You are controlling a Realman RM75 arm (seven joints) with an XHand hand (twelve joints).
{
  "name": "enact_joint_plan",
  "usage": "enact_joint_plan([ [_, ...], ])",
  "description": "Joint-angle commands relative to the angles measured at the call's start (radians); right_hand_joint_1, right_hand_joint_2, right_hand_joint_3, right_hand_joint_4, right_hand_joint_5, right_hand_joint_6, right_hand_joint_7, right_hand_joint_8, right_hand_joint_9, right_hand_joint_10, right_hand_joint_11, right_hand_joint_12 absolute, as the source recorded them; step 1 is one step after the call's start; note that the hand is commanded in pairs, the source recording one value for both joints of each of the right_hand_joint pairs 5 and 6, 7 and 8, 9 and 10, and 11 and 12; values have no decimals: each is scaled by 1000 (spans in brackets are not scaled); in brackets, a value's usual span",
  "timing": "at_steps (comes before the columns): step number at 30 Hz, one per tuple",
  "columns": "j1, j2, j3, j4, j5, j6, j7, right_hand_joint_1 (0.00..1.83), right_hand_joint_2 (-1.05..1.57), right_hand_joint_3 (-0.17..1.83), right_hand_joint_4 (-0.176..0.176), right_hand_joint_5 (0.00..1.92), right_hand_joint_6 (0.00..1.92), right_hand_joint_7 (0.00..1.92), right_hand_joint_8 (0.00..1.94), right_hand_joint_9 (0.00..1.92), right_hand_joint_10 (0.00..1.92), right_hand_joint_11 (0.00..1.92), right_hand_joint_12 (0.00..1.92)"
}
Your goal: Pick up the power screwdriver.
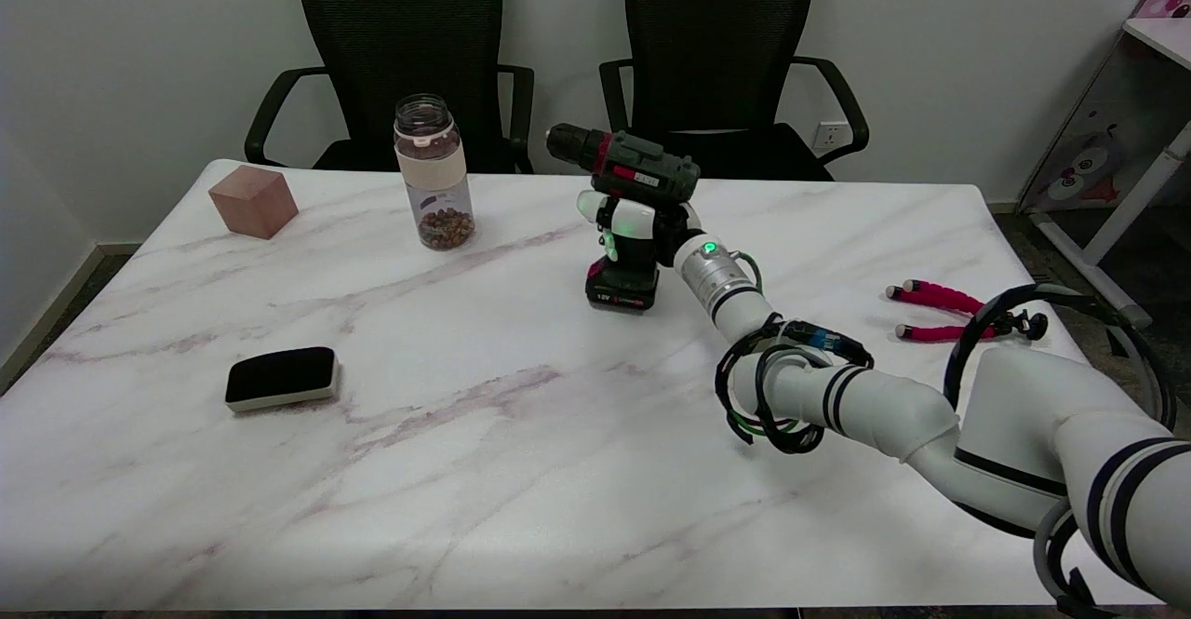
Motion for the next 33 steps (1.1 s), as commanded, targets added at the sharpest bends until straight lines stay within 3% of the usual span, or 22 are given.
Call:
enact_joint_plan([
  [1, -1, 1, 6, -7, 13, -3, 0, 945, 541, 840, -38, 1528, 1528, 1528, 1528, 1741, 1741, 1766, 1766],
  [6, -2, 0, 6, -9, 13, -3, 0, 913, 529, 829, 22, 1718, 1718, 1718, 1718, 1758, 1758, 1797, 1797],
  [7, -3, 0, 6, -10, 13, -3, 0, 908, 527, 827, 140, 1748, 1748, 1748, 1748, 1759, 1759, 1801, 1801],
  [8, -4, 0, 6, -11, 13, -3, 0, 898, 523, 825, 176, 1796, 1796, 1796, 1796, 1764, 1764, 1811, 1811],
  [15, -6, 1, 6, -28, 13, 5, 0, 884, 496, 792, 176, 1919, 1919, 1919, 1919, 1784, 1784, 1834, 1834],
  [33, -36, 75, 6, -222, 13, 53, 0, 933, 705, 764, 176, 1920, 1920, 1920, 1920, 1848, 1848, 1914, 1914],
])
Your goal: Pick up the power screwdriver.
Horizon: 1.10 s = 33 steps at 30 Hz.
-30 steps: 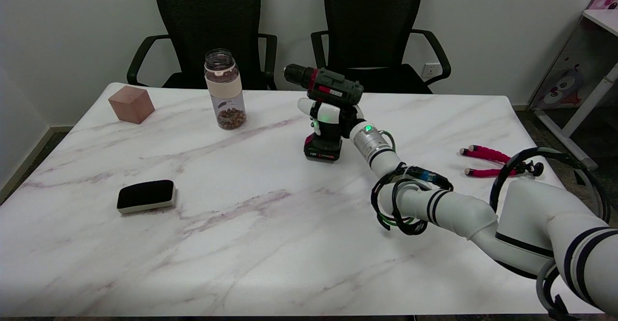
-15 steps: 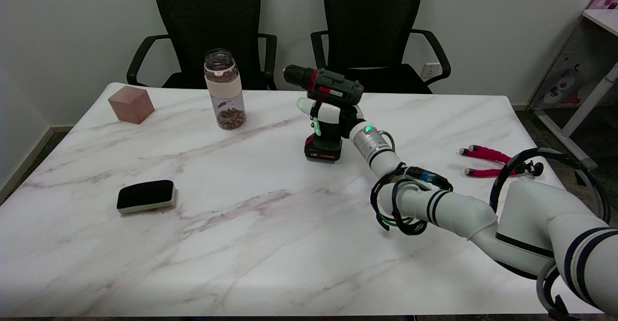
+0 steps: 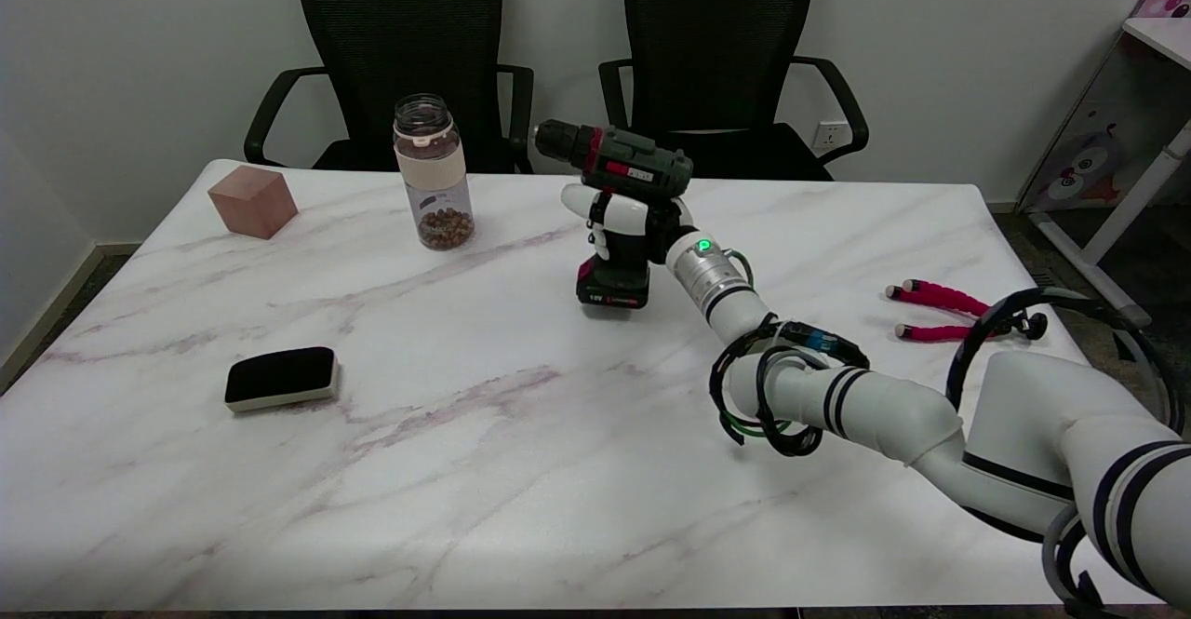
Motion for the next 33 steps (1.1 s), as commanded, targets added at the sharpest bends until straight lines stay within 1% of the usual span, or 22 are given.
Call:
enact_joint_plan([
  [1, -22, 64, 1, -156, 1, 49, 0, 938, 713, 764, 176, 1920, 1920, 1920, 1920, 1850, 1850, 1916, 1916],
  [15, -33, 164, 1, -335, 1, 119, 0, 944, 780, 758, 176, 1920, 1920, 1920, 1920, 1888, 1888, 1920, 1920],
  [23, -33, 221, 1, -414, 1, 146, 0, 940, 796, 747, 176, 1920, 1920, 1920, 1920, 1904, 1904, 1920, 1920],
  [33, -36, 268, 5, -477, 1, 184, 0, 914, 827, 753, 176, 1920, 1920, 1920, 1920, 1911, 1911, 1920, 1920],
])
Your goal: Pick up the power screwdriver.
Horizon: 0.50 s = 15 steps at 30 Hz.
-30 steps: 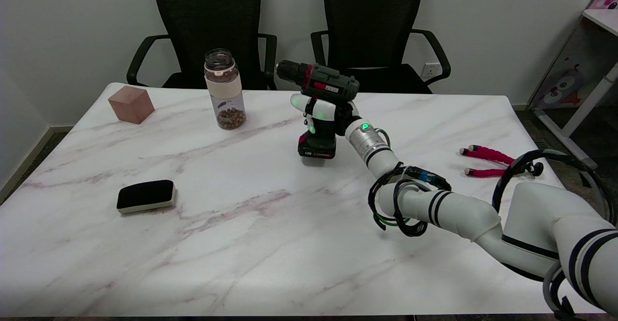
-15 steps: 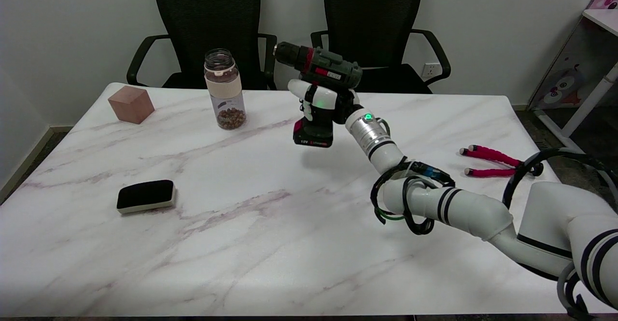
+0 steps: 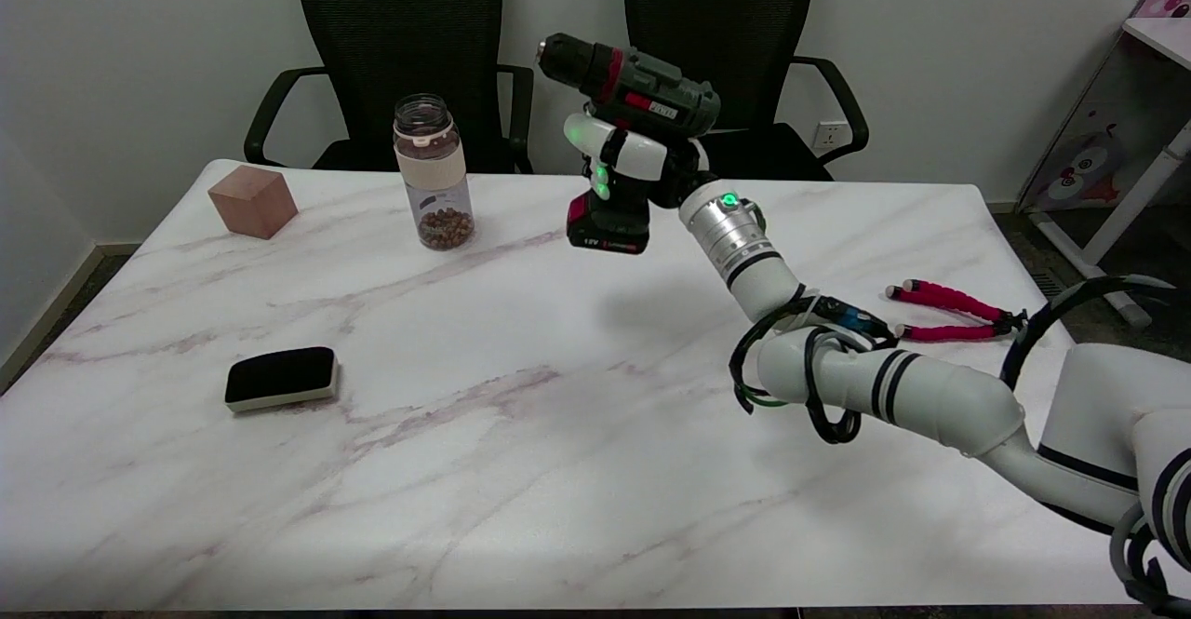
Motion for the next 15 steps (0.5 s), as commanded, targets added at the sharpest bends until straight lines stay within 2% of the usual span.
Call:
enact_joint_plan([
  [1, -9, 99, 5, -146, 0, 67, 0, 913, 830, 755, 176, 1920, 1920, 1920, 1920, 1912, 1912, 1920, 1920],
  [15, -39, 157, 38, -232, 0, 89, 0, 905, 847, 753, 176, 1920, 1920, 1920, 1920, 1918, 1918, 1920, 1920],
])
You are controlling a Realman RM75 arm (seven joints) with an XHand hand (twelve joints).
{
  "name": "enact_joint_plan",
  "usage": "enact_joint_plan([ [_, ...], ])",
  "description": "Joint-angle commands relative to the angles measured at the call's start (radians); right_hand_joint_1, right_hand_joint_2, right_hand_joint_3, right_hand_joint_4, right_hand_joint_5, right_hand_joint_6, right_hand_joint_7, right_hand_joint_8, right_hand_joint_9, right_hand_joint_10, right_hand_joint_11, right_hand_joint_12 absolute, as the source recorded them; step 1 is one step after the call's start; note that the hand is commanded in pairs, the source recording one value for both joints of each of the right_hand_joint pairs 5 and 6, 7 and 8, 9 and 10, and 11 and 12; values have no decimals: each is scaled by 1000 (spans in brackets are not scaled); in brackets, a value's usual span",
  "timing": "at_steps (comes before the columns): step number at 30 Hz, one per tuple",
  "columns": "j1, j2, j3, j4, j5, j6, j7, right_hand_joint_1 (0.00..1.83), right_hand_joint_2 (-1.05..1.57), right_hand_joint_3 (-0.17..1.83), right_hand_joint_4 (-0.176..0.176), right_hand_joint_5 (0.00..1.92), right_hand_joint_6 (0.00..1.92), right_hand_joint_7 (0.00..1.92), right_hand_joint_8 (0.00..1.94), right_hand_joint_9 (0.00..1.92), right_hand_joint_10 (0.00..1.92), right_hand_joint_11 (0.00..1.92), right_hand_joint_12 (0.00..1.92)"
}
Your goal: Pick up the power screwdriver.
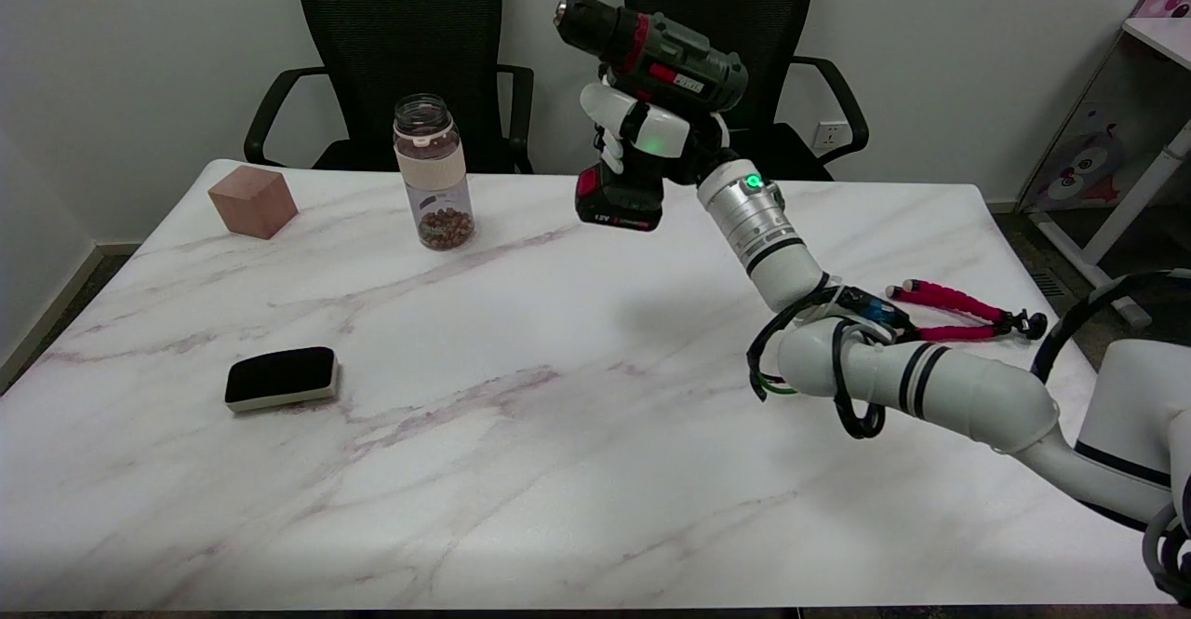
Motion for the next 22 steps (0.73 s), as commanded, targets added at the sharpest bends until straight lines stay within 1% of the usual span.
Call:
enact_joint_plan([
  [1, -28, 79, 30, -118, 0, 36, 0, 906, 848, 752, 176, 1920, 1920, 1920, 1920, 1917, 1917, 1920, 1920],
  [16, -69, 88, 48, -213, 0, 74, -14, 917, 855, 719, 176, 1920, 1920, 1920, 1920, 1920, 1920, 1920, 1920],
  [22, -97, 93, 87, -271, 0, 72, -15, 926, 889, 690, 176, 1920, 1920, 1920, 1920, 1920, 1920, 1920, 1920],
])
